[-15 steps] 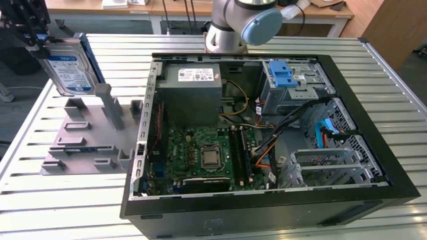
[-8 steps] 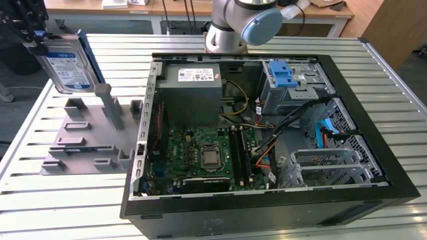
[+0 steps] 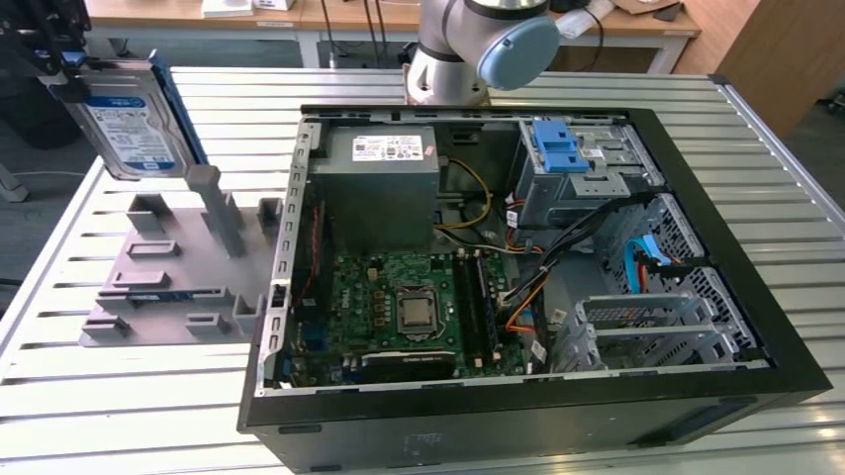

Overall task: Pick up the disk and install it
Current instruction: 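Pick up the disk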

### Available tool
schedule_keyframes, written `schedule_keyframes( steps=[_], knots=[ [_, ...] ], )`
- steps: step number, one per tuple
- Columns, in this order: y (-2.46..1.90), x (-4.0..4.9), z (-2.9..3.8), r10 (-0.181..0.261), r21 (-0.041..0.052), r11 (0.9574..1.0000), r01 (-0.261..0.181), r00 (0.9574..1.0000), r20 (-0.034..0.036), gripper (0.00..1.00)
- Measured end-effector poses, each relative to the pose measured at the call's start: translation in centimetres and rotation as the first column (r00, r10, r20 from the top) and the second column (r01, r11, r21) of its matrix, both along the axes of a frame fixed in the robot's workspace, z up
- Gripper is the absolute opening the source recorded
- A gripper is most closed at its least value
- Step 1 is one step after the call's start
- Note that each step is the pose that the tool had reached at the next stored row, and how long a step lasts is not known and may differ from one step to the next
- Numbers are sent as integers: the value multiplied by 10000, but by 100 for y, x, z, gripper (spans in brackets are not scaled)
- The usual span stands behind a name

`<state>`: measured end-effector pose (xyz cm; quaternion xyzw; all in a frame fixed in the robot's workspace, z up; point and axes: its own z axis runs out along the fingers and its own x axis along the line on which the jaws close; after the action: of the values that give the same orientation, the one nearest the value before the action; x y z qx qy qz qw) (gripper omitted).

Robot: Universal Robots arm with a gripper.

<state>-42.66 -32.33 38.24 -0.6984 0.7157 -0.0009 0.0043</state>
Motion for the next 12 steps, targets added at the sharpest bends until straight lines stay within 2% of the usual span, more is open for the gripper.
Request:
schedule_keyframes(
  steps=[12],
  knots=[
    [0,0,127,0,1,10000,0,10000,1,36]
  ],
)
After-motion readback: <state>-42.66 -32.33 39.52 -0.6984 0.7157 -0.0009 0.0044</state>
